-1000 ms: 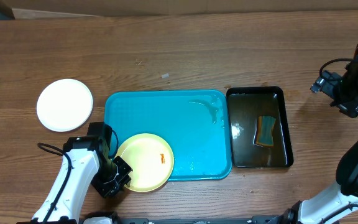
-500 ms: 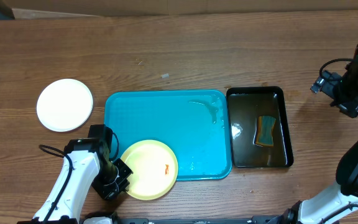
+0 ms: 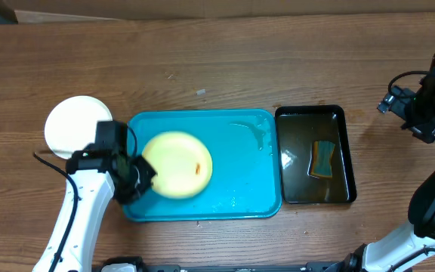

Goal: Clean dirty plates on tray and stack at the side
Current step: 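Grip the yellow plate rim with the left gripper and slide it up-right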

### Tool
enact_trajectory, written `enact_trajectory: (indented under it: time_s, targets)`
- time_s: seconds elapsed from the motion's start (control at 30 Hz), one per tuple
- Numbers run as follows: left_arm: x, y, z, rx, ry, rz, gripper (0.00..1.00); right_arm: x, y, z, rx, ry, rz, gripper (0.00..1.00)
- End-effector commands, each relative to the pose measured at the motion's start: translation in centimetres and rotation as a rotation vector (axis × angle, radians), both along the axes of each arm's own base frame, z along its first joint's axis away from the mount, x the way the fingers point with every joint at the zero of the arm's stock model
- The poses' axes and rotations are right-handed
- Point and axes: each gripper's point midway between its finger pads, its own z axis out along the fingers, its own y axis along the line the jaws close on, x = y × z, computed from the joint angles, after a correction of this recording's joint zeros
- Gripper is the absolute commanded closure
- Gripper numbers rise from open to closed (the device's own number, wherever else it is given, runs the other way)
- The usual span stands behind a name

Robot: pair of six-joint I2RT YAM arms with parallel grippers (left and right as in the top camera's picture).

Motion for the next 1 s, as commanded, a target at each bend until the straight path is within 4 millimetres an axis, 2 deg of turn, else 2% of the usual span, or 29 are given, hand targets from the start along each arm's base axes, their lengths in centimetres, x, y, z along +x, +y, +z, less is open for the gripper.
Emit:
enact_trajectory:
  time_s: [0.0,0.1,0.37,0.47,0.5,0.57,0.67,0.7,0.73,0.77,0.87,0.97]
  targets:
    - [3.2,-0.6,1.4,0.002,-0.122,-0.036,0.96,0.4,0.0,0.8,-0.006,-0.028,-0.003,0.00]
    - [4.0,-1.7,1.0,-0.006,-0.131,-0.051,0.96,0.4,0.0,0.8,-0.006,-0.028,-0.003,0.00]
    - [3.9,-6.0,-2.7,-0.005,-0.039,-0.184,0.96,0.4,0.0,0.8,-0.006,-0.028,-0.003,0.00]
    - [3.8,-7.1,-3.4,-0.007,-0.027,-0.201,0.96,0.4,0.0,0.8,-0.006,-0.028,-0.003,0.00]
    - [3.9,-7.4,-3.4,-0.008,-0.031,-0.208,0.92,0.4,0.0,0.8,-0.006,-0.028,-0.003,0.00]
    - [4.1,-7.7,-3.2,-0.003,-0.049,-0.261,0.71,0.4,0.0,0.8,-0.006,-0.028,-0.003,0.00]
    - [5.0,-7.9,-1.7,0.024,-0.101,-0.427,0.39,0.4,0.0,0.8,-0.006,-0.028,-0.003,0.00]
    - [5.4,-7.9,-0.9,0.038,-0.118,-0.475,0.33,0.4,0.0,0.8,-0.006,-0.028,-0.003,0.00]
    - [6.0,-7.8,0.0,0.060,-0.136,-0.515,0.32,0.4,0.0,0.8,-0.006,-0.028,-0.003,0.00]
    - [6.9,-7.5,1.4,0.096,-0.163,-0.553,0.34,0.4,0.0,0.8,-0.006,-0.028,-0.003,0.00]
    - [8.8,-6.8,3.9,0.176,-0.224,-0.597,0.41,0.4,0.0,0.8,-0.006,-0.028,-0.003,0.00]
    - [10.0,-6.9,5.1,0.212,-0.285,-0.663,0.51,0.4,0.0,0.8,-0.006,-0.028,-0.003,0.00]
